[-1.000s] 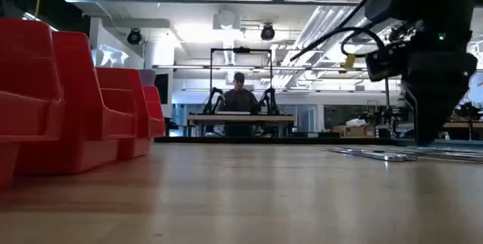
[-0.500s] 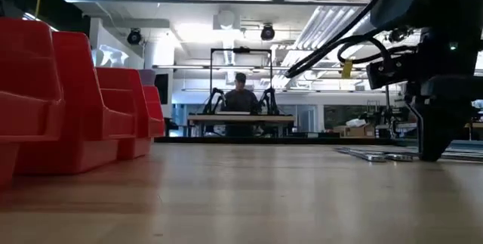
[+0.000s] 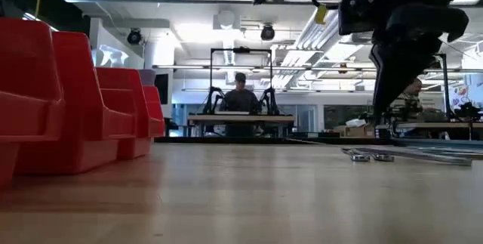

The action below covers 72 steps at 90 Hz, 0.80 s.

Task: Sort silverware
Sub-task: Put the silver knife in the bottom red bin

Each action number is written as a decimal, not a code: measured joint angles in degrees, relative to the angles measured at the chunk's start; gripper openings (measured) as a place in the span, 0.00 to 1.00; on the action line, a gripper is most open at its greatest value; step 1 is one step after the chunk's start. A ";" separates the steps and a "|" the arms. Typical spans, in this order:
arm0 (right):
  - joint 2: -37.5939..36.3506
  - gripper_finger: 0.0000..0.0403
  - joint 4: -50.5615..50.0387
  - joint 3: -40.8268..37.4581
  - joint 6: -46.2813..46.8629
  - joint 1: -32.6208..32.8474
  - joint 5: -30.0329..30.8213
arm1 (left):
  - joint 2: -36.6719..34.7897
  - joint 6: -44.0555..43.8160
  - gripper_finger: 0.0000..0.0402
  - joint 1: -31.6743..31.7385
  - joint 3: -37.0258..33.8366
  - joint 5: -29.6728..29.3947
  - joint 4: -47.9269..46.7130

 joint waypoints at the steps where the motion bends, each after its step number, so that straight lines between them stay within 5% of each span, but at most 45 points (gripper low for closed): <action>1: 0.00 0.00 0.31 -0.08 -0.24 0.00 -0.04 | 0.14 0.20 0.10 0.29 0.00 0.37 0.13; 17: 0.44 0.05 0.46 -0.74 0.07 -0.55 2.40 | 1.69 3.06 0.10 3.22 0.00 3.94 4.18; 52: 8.03 0.51 0.94 -0.69 0.20 -12.83 -5.24 | 2.01 4.57 0.10 3.09 0.00 2.70 8.75; 62: 10.83 0.49 1.22 -0.52 -0.43 -13.89 -7.04 | 2.01 5.47 0.10 3.09 0.00 1.79 9.11; 72: 12.70 0.34 1.99 -0.32 -2.62 -13.77 -8.18 | 2.01 5.98 0.10 3.25 0.00 1.25 9.50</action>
